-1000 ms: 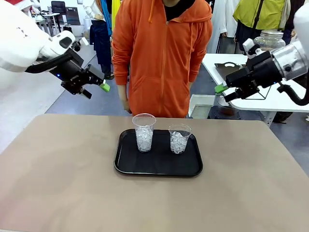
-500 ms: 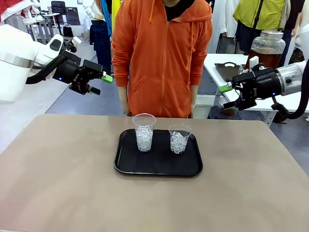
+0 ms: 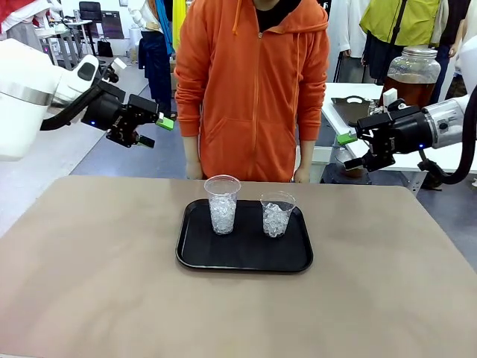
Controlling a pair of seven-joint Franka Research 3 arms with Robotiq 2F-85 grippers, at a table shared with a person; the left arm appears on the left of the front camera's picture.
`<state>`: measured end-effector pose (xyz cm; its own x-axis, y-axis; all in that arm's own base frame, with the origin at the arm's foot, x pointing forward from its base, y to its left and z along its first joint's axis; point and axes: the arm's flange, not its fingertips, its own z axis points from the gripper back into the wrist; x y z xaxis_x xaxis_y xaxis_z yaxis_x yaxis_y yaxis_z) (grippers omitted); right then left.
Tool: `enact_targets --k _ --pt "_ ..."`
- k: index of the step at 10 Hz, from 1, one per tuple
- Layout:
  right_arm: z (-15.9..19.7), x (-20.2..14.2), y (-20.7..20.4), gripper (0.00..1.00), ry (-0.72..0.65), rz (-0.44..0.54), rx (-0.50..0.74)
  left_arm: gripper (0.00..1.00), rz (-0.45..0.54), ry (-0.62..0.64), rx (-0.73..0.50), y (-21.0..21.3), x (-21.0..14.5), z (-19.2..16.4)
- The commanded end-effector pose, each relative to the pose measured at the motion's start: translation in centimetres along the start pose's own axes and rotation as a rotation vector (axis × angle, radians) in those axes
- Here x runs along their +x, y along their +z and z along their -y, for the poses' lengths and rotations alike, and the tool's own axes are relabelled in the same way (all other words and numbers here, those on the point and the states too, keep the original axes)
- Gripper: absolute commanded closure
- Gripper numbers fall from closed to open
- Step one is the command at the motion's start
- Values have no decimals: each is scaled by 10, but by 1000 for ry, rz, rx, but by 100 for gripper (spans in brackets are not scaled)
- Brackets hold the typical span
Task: Pour the drink into the iced cup.
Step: Pick up the iced cup indicated by the human and present it to them.
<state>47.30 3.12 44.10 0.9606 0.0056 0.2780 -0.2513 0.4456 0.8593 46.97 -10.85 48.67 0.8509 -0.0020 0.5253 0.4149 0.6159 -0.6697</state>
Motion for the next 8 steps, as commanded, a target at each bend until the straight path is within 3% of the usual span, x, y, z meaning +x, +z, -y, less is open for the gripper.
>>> enact_targets --k 1,2,4,8 --pt "-1 0 -2 0 3 -3 0 0 0 0 -2 0 0 -1" --pt "4 11 -6 0 -81 25 61 0 13 116 -67 10 4 -10" --pt "17 22 0 0 -196 -21 180 0 29 253 -250 28 4 -36" --pt "51 25 -1 0 -292 -60 314 0 49 336 -359 12 -11 -77"
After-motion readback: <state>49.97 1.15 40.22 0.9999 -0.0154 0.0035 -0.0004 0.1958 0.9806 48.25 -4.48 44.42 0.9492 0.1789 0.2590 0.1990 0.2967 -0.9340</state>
